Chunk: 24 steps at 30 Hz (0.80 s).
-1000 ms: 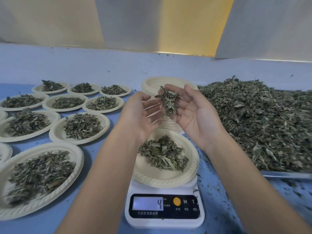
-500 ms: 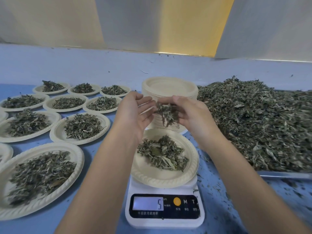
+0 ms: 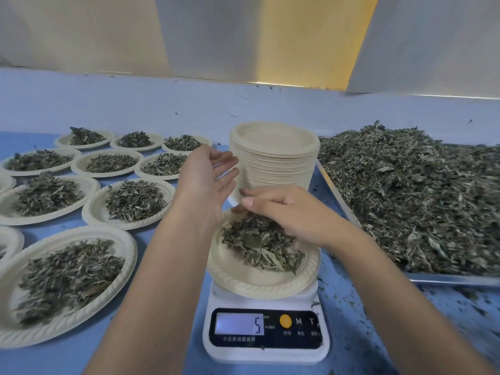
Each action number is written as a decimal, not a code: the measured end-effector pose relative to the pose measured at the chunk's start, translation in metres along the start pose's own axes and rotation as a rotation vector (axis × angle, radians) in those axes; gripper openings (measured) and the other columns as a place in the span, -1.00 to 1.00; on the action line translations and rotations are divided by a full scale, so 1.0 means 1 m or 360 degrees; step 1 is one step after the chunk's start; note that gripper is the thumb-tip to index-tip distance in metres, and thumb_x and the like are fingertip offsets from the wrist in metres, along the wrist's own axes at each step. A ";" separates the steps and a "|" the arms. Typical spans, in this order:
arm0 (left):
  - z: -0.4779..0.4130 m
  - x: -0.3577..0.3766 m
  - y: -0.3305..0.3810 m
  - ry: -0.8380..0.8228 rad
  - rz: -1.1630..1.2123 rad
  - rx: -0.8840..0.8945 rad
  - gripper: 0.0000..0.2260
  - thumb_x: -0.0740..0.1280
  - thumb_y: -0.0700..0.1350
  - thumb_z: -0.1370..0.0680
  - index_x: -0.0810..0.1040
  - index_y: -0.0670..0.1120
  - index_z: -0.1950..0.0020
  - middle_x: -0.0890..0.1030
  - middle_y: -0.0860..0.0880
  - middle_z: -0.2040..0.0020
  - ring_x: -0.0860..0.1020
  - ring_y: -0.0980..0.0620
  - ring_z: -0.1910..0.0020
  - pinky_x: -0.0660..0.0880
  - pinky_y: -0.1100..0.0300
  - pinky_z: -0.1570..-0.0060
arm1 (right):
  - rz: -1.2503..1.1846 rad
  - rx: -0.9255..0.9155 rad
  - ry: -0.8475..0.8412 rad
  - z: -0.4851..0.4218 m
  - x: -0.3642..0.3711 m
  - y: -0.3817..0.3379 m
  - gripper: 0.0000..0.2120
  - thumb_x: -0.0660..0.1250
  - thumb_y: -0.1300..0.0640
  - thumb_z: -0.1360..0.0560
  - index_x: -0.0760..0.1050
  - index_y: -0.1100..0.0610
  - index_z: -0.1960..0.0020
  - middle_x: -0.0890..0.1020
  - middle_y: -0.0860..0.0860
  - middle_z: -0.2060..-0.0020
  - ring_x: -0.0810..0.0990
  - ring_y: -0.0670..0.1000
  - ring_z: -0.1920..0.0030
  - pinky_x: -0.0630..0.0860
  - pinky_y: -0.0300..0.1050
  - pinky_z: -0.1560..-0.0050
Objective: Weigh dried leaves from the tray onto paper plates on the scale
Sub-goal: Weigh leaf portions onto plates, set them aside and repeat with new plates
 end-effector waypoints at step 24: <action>0.026 0.126 -0.080 -0.0393 -0.0166 -0.0308 -0.81 0.13 -0.17 -0.57 0.49 -0.13 0.17 0.59 -0.07 0.03 0.54 -0.01 -0.07 0.42 0.20 -0.01 | 0.0358 0.1011 0.0534 0.051 -0.125 0.113 -0.64 0.16 0.35 -0.46 0.54 0.18 0.45 0.51 -0.03 0.63 0.45 -0.04 0.56 0.32 -0.32 0.57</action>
Point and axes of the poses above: each hand's wrist, its own z-axis away from the middle knuckle, its own x-axis out of the palm, y = z × x, the point moved 4 cm from there along -z, towards the middle knuckle
